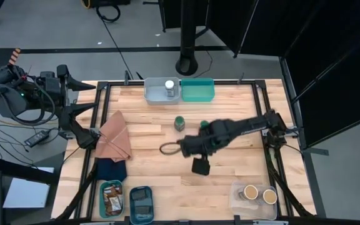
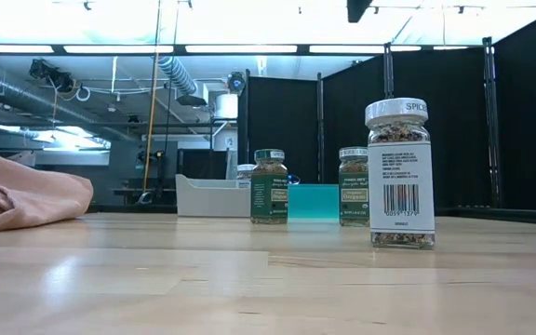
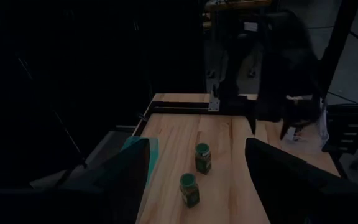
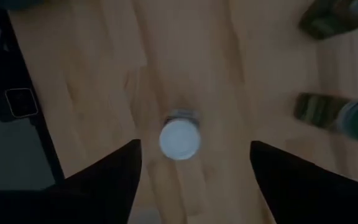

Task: Sort spices by type
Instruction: Put the white spice bottle into the gray bin

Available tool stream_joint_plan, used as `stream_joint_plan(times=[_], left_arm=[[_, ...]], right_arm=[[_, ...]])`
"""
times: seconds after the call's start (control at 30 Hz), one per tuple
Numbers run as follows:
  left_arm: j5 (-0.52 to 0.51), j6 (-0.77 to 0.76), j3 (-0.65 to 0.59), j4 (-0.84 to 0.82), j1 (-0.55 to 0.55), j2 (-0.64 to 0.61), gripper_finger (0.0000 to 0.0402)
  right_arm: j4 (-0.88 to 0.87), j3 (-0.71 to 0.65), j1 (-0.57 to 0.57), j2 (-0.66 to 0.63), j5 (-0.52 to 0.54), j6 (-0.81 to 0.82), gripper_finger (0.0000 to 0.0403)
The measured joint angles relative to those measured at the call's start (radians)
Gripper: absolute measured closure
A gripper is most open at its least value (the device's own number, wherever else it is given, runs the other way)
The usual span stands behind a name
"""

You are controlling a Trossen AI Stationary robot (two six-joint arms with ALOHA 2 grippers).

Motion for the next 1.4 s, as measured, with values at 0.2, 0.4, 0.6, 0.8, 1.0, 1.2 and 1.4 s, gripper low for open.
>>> stream_joint_plan(times=[0.2, 0.4, 0.6, 0.8, 1.0, 1.2, 1.4], left_arm=[[0.000, -0.001, 0.000, 0.000, 0.000, 0.000, 0.0133], [0.001, -0.001, 0.000, 0.000, 0.000, 0.000, 0.0133], [0.001, -0.001, 0.000, 0.000, 0.000, 0.000, 0.0133], [0.014, -0.005, 0.000, 0.000, 0.000, 0.002, 0.0133], [0.028, -0.005, 0.000, 0.000, 0.000, 0.002, 0.0133], [0.028, -0.004, 0.000, 0.000, 0.000, 0.002, 0.0133], [0.028, -0.004, 0.000, 0.000, 0.000, 0.002, 0.0133]], right_arm=[[0.045, -0.119, 0.058, 0.000, 0.005, 0.109, 0.0073], [0.152, -0.238, 0.086, 0.000, 0.003, 0.135, 0.0050], [0.228, -0.334, 0.088, 0.000, 0.031, 0.126, 0.0048], [0.247, -0.421, 0.081, 0.000, 0.017, 0.105, 0.0045], [0.321, -0.484, 0.079, 0.000, 0.013, 0.097, 0.0045], [0.369, -0.493, 0.076, 0.000, 0.044, 0.061, 0.0048], [0.367, -0.493, 0.064, 0.000, 0.047, 0.031, 0.0090]])
